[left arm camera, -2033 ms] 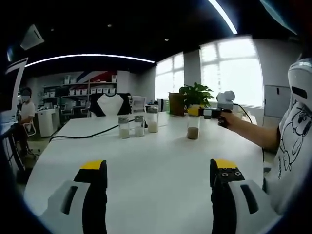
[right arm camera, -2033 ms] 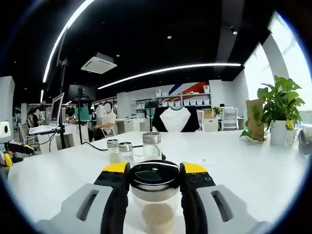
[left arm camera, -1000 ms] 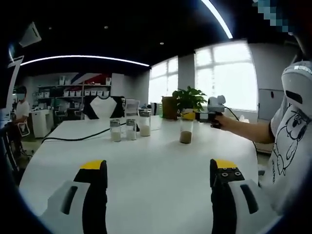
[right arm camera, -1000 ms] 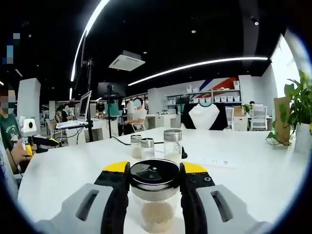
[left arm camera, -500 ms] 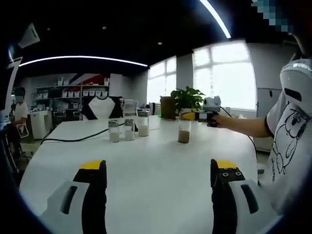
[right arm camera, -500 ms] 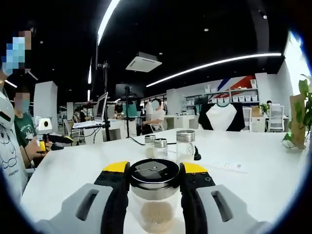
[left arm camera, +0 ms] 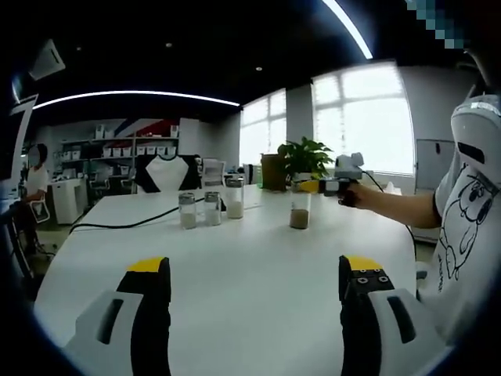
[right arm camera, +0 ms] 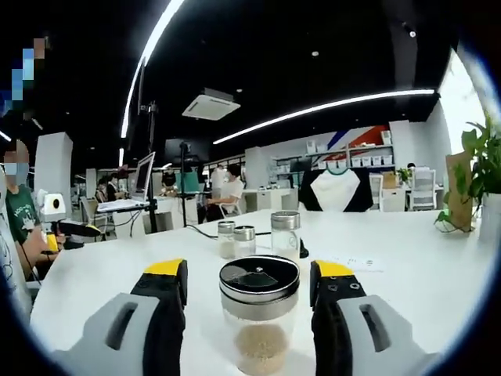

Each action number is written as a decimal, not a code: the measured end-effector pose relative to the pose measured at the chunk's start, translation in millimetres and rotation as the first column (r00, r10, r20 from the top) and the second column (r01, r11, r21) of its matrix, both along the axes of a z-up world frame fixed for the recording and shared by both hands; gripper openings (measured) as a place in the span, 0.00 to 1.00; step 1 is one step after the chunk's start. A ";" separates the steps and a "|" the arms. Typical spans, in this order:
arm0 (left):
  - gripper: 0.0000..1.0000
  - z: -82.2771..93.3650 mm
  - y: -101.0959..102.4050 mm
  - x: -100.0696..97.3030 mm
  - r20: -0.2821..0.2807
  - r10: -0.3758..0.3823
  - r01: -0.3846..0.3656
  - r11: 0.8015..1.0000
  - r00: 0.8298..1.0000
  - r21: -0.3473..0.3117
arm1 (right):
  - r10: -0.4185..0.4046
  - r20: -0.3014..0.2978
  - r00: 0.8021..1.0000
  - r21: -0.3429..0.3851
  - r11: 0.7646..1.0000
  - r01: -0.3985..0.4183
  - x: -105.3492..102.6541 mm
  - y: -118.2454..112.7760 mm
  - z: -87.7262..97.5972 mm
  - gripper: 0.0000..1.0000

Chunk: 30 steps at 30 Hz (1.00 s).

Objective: Rotate the seasoning bottle until the label or dispensing opening points toward the visible target arrow and the bottle remains upright within the marked orientation range

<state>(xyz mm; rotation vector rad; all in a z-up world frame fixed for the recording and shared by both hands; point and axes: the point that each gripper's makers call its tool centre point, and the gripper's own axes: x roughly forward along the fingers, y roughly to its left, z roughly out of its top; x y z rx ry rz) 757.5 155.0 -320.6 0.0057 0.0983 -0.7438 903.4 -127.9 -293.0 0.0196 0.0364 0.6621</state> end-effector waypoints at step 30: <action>0.91 -12.5 23.6 2.7 -0.024 0.063 -0.062 0.998 0.998 0.010 | -0.080 -0.035 0.996 0.006 0.997 0.081 12.1 -11.8 -5.2 0.40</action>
